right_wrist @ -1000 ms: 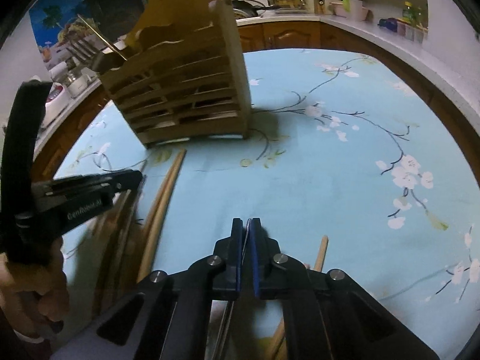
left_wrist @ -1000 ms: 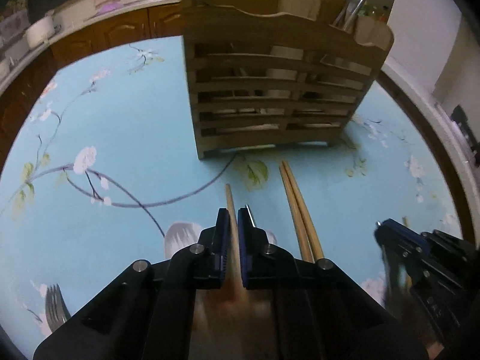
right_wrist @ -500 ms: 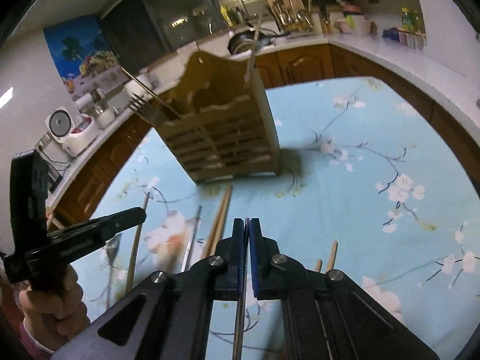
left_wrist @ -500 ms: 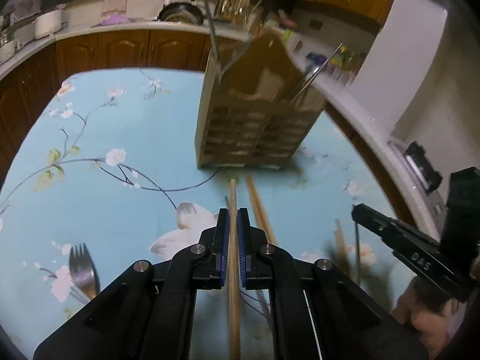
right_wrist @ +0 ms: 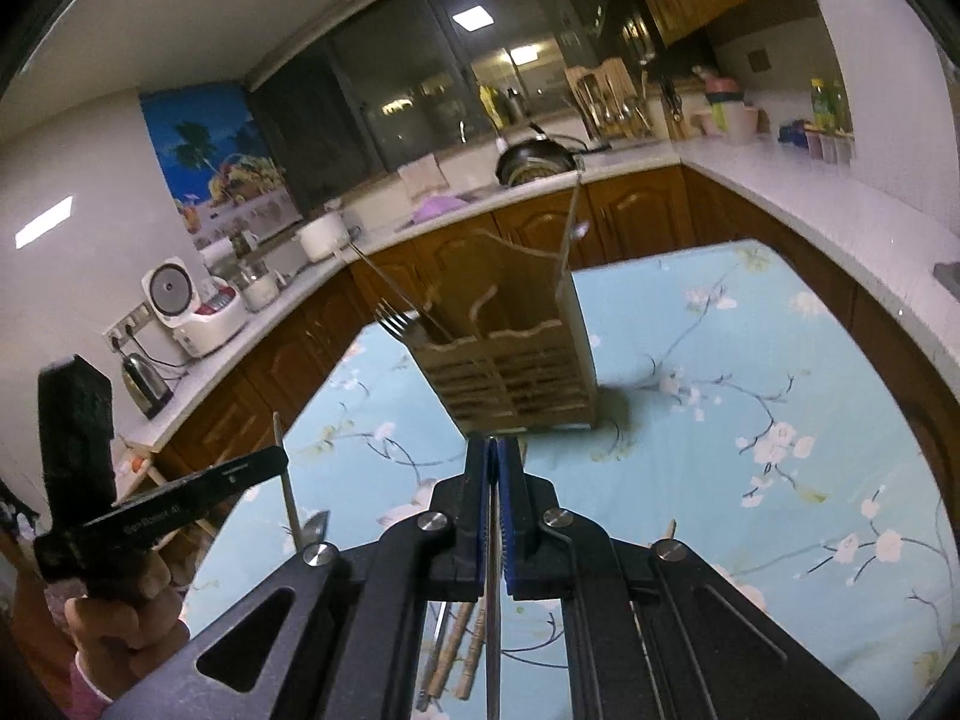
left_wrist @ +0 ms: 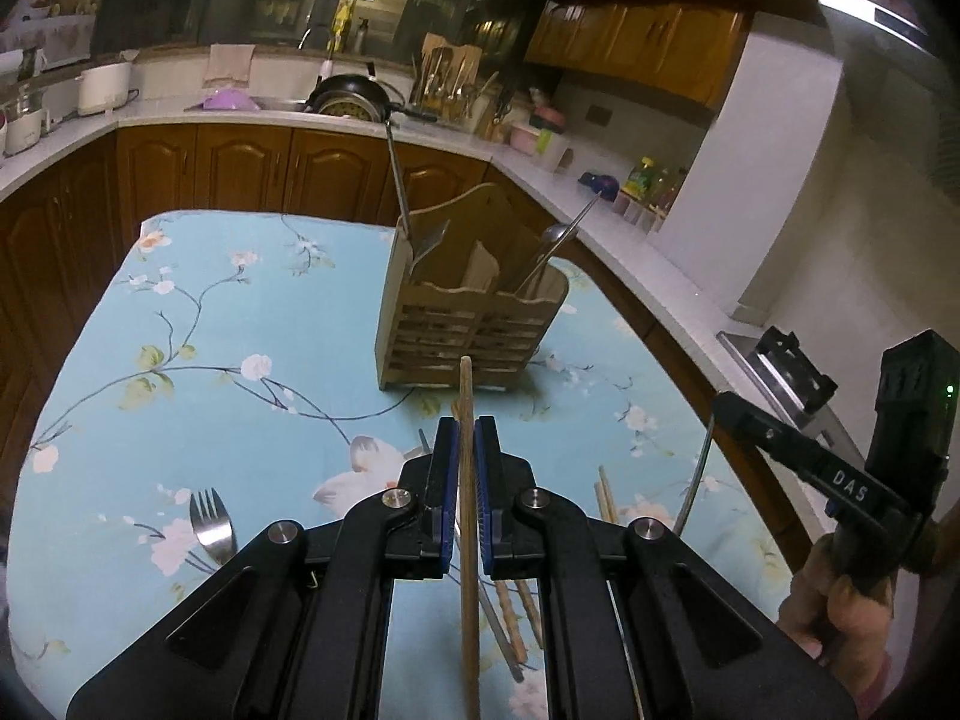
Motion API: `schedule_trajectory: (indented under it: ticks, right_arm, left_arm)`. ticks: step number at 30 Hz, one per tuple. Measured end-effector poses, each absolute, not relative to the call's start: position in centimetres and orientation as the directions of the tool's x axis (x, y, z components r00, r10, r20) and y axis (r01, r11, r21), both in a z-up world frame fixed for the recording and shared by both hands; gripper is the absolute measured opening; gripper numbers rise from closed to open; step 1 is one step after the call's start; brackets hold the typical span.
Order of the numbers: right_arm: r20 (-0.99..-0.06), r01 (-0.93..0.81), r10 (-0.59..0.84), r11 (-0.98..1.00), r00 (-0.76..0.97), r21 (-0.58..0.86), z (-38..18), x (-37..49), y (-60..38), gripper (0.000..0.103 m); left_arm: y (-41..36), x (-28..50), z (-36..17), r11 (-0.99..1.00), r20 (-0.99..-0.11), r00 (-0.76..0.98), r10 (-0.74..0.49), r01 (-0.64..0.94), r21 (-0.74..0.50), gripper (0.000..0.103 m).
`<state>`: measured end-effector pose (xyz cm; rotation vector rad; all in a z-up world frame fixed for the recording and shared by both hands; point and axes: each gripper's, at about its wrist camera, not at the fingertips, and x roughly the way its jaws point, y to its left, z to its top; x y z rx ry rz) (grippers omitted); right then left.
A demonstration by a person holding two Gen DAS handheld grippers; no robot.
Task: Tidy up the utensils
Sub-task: 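Lift the chopsticks with both tools and carry them above the wooden holder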
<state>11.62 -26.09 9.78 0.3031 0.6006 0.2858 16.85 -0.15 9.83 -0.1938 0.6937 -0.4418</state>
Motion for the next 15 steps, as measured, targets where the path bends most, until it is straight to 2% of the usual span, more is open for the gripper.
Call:
schedule_trajectory:
  ticks: [15]
  right_arm:
    - [-0.438,-0.197,0.359,0.907,0.824,0.373,12.6,10.7,-27.0,0.003]
  left_arm:
    - [0.6,15.5,12.2,0.887,-0.519,0.721,-0.459,0.341,-0.31,0.004]
